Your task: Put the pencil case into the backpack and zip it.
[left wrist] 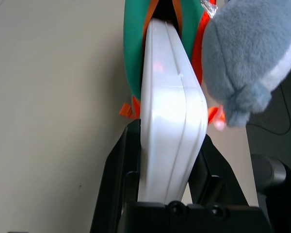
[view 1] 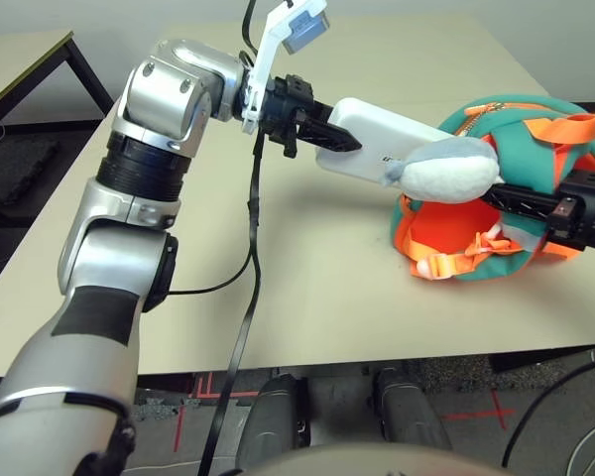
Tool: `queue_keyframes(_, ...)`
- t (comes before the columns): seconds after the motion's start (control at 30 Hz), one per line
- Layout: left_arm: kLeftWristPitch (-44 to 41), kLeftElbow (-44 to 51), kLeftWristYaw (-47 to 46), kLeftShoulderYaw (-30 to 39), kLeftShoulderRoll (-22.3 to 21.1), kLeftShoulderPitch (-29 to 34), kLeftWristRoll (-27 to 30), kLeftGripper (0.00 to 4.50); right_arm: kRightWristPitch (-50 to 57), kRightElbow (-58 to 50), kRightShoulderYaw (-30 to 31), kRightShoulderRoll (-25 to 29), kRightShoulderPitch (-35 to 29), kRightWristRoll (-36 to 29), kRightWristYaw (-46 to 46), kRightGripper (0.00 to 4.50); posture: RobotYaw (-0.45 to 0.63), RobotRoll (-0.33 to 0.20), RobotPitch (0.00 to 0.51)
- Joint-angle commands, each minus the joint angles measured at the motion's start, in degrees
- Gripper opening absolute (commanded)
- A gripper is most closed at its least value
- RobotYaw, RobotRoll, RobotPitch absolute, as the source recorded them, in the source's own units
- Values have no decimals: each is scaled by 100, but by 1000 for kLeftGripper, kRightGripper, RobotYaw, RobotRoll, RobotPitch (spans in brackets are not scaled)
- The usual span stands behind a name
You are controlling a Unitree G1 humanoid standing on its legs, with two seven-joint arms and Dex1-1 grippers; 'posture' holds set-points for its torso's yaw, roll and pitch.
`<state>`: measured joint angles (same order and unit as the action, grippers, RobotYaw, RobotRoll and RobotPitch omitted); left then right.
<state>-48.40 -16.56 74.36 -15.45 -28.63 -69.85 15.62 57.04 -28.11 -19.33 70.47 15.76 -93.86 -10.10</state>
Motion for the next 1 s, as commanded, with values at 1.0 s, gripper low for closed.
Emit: queue_keyframes(1.0,2609,-3771,194,-231,1638,-855,-1019,1362,42,-230,344,-723,311,387,-25,152,-124,0,90)
